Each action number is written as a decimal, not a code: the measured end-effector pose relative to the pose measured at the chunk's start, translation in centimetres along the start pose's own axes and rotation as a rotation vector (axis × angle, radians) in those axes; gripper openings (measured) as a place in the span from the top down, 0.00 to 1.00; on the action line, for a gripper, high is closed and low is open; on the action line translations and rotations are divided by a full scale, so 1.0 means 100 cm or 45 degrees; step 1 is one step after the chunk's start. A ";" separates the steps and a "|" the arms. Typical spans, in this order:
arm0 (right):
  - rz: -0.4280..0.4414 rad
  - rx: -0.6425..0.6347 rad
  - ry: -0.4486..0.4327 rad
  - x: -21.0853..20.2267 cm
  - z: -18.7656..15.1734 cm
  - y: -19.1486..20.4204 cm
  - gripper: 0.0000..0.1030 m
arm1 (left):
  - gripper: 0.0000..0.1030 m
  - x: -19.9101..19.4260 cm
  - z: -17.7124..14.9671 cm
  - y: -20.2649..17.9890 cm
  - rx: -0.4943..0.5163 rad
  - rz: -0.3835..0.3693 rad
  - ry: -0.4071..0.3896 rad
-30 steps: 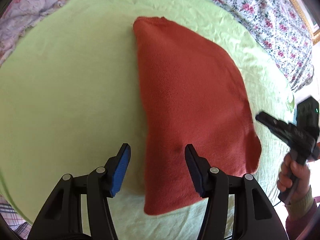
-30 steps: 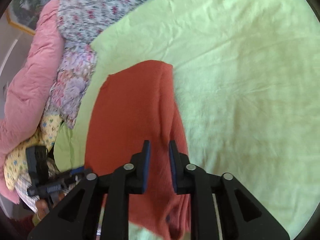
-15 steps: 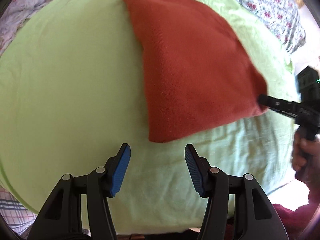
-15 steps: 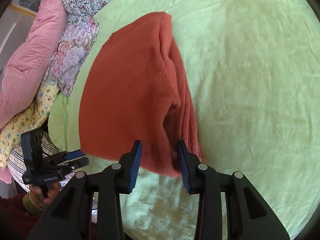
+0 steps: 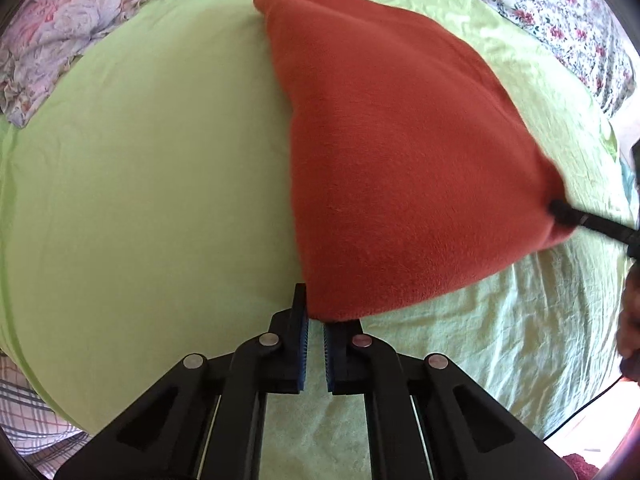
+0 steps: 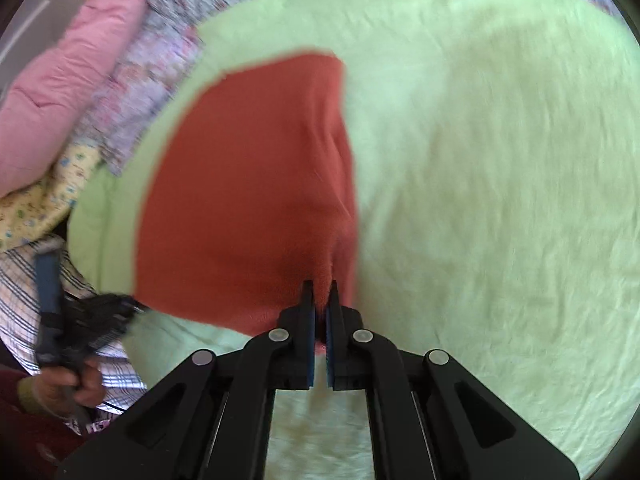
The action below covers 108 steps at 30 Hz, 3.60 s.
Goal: Fold small clothes
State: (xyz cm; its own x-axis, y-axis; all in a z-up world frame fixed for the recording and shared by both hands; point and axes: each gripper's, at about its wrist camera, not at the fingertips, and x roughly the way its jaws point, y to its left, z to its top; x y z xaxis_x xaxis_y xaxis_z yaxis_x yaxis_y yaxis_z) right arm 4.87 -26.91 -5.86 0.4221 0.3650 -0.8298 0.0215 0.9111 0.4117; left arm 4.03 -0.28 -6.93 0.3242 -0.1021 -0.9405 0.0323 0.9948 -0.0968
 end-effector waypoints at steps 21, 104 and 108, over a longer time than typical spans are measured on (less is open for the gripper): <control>0.081 0.080 -0.171 -0.022 0.045 0.028 0.89 | 0.93 -0.055 0.073 0.008 0.010 -0.294 -0.171; -0.163 -0.164 -0.257 -0.065 -0.118 0.105 0.19 | 0.19 -0.083 -0.073 0.013 0.325 0.166 -0.239; -0.176 -0.154 -0.268 -0.065 -0.120 0.104 0.19 | 0.19 -0.083 -0.071 0.012 0.326 0.186 -0.242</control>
State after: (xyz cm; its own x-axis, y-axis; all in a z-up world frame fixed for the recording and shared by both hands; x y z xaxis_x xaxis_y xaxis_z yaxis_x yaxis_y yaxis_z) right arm -8.50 -17.56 -0.67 0.6018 0.1994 -0.7733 -0.0110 0.9703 0.2416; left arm -5.32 1.77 -1.51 0.5124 0.0190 -0.8585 0.2014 0.9692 0.1416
